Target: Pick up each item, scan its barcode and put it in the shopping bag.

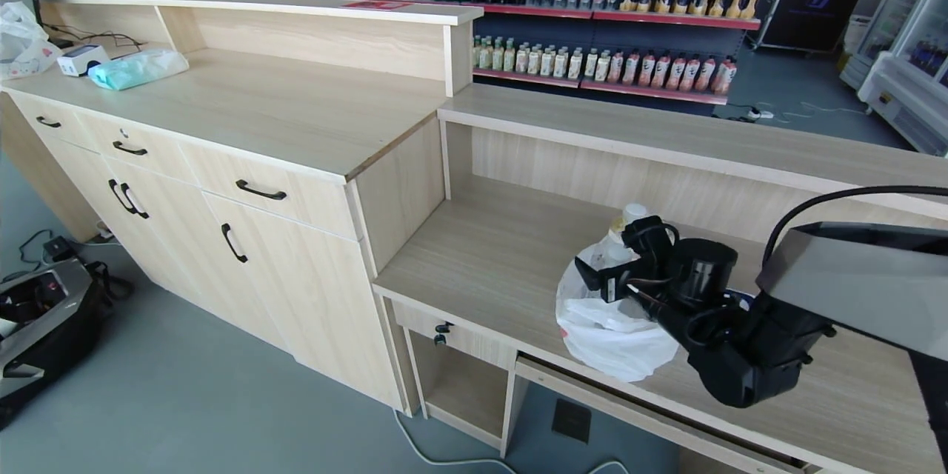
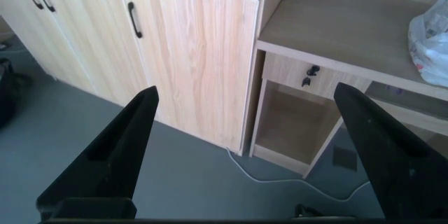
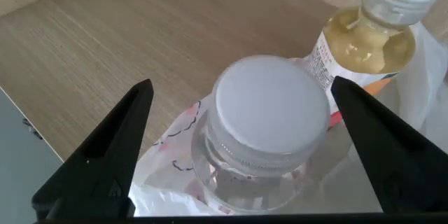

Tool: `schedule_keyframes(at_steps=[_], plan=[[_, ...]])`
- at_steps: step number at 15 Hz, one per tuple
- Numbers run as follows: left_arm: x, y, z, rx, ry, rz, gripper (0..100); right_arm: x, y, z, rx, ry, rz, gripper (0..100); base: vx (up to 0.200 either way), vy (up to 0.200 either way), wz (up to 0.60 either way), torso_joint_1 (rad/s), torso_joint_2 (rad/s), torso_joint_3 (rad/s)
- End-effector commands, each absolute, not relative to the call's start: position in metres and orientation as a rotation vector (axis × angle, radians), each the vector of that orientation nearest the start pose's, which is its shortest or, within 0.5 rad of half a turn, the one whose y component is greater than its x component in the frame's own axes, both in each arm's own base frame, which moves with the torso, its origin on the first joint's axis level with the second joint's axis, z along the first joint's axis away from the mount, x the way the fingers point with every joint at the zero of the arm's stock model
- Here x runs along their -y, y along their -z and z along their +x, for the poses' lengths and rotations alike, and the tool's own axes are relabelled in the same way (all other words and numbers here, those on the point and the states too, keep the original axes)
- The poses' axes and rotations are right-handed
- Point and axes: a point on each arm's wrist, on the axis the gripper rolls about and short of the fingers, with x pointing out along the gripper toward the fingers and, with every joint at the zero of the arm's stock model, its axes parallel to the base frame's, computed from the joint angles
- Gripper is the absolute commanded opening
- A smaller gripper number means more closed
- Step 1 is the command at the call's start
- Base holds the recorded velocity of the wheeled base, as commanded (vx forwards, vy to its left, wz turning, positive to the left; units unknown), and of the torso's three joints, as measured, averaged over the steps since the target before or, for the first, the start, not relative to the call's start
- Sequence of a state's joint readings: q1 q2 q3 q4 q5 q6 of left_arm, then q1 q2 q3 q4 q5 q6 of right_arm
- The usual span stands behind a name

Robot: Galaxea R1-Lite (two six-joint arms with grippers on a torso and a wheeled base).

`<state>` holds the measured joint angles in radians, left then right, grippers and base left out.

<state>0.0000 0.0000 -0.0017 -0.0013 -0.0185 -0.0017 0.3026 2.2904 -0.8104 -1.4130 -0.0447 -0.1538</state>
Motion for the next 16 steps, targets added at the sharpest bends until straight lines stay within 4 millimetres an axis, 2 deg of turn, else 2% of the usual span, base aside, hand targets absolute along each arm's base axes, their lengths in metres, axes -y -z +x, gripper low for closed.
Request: schedule_keyframes(at_steps=[1,2,3,4,5,8,9,10,12,14,16], plan=[[0.0,-0.076,-0.023,0.003,0.018,-0.002,100,-0.093,-0.138,0.339,0.06,-0.221,-0.207,100,0.0,0.0,0.0,0.0,0.0,0.0],[0.0,-0.076,-0.023,0.002,0.018,-0.003,100,-0.079,-0.158,0.325,0.061,-0.192,-0.242,100,0.0,0.0,0.0,0.0,0.0,0.0],[0.0,-0.076,-0.023,0.002,0.018,-0.003,100,-0.079,-0.158,0.325,0.061,-0.192,-0.242,100,0.0,0.0,0.0,0.0,0.0,0.0],[0.0,-0.076,-0.023,0.003,0.018,-0.002,100,-0.043,-0.186,0.295,-0.003,-0.105,-0.333,100,0.0,0.0,0.0,0.0,0.0,0.0],[0.0,-0.076,-0.023,0.003,0.018,-0.002,100,-0.018,-0.193,0.277,-0.072,-0.034,-0.389,100,0.0,0.0,0.0,0.0,0.0,0.0],[0.0,-0.076,-0.023,0.003,0.018,-0.002,100,0.044,-0.207,0.233,-0.168,0.202,-0.386,100,0.0,0.0,-0.6,0.001,0.0,0.004],[0.0,-0.076,-0.023,0.003,0.018,-0.002,100,0.065,-0.206,0.221,-0.225,0.291,-0.373,100,0.0,0.0,-0.6,0.017,0.0,0.002],[0.0,-0.076,-0.023,0.003,0.018,-0.003,100,0.074,-0.205,0.216,-0.25,0.33,-0.366,100,0.0,0.0,-0.6,0.012,0.0,0.002],[0.0,-0.076,-0.023,0.003,0.018,-0.002,100,0.116,-0.191,0.198,-0.357,0.495,-0.321,100,0.0,0.0,-0.6,0.002,0.0,0.002],[0.0,-0.076,-0.023,0.003,0.018,-0.002,100,0.145,-0.176,0.204,-0.381,0.517,-0.28,100,0.0,0.0,-0.6,0.002,0.0,0.0],[0.0,-0.076,-0.023,0.003,0.018,-0.003,100,0.172,-0.153,0.219,-0.342,0.499,-0.253,100,0.0,0.0,0.0,0.0,0.0,0.0]])
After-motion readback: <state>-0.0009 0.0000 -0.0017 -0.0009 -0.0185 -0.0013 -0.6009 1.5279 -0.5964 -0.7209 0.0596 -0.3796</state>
